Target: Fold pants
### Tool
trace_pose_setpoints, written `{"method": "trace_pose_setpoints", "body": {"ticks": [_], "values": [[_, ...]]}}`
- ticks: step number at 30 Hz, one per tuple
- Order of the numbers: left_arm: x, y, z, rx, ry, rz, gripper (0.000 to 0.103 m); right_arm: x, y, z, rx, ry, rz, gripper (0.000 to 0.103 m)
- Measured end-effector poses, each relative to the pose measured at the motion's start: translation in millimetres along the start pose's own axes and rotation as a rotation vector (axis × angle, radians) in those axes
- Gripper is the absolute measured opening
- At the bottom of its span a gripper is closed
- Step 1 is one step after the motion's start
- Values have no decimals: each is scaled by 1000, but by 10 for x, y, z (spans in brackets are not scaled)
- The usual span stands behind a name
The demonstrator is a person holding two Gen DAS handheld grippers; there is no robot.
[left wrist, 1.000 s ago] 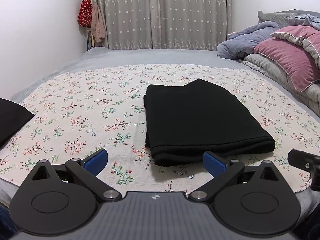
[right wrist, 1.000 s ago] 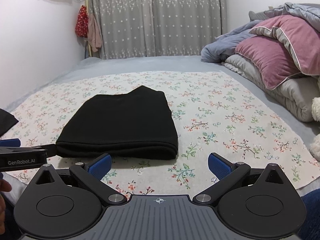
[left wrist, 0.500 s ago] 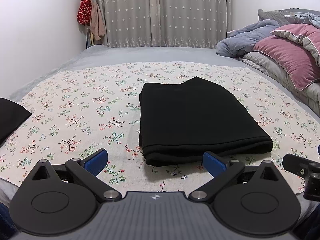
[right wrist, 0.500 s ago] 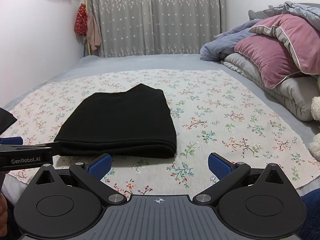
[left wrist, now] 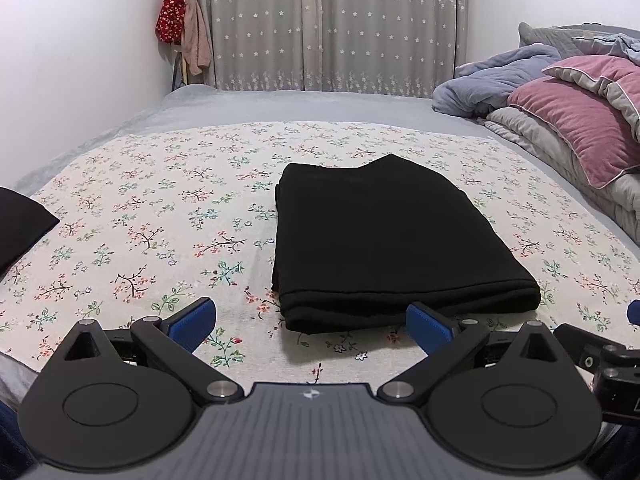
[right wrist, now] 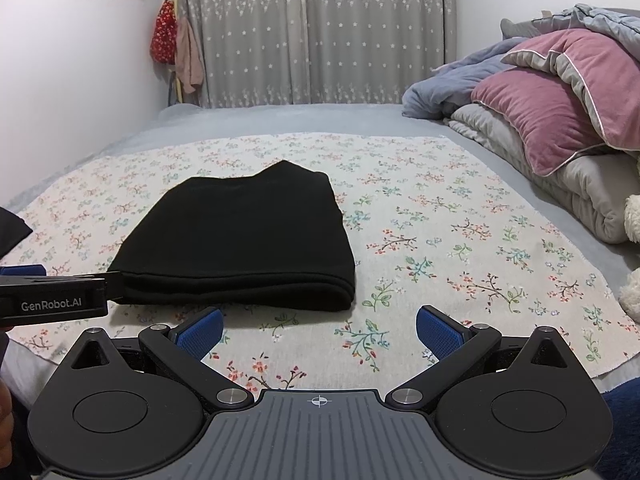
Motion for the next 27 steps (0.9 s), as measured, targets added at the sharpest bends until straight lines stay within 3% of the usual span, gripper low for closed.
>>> {"method": "trace_pose_setpoints", "body": {"ticks": [27], "values": [[5,-60,-5,16,-7,16,103,4,17,2,3,2,-2,103]]}}
Point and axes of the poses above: each gripper's, at about its wrist camera, not at the fingertips, and z roughly the way its jaws point, y to its left, x to its underside, the point moved 7 cm from there along z, roughly the way its jaws point, and after that the axes turned 1 degree about -x, right-handed, at the moved point
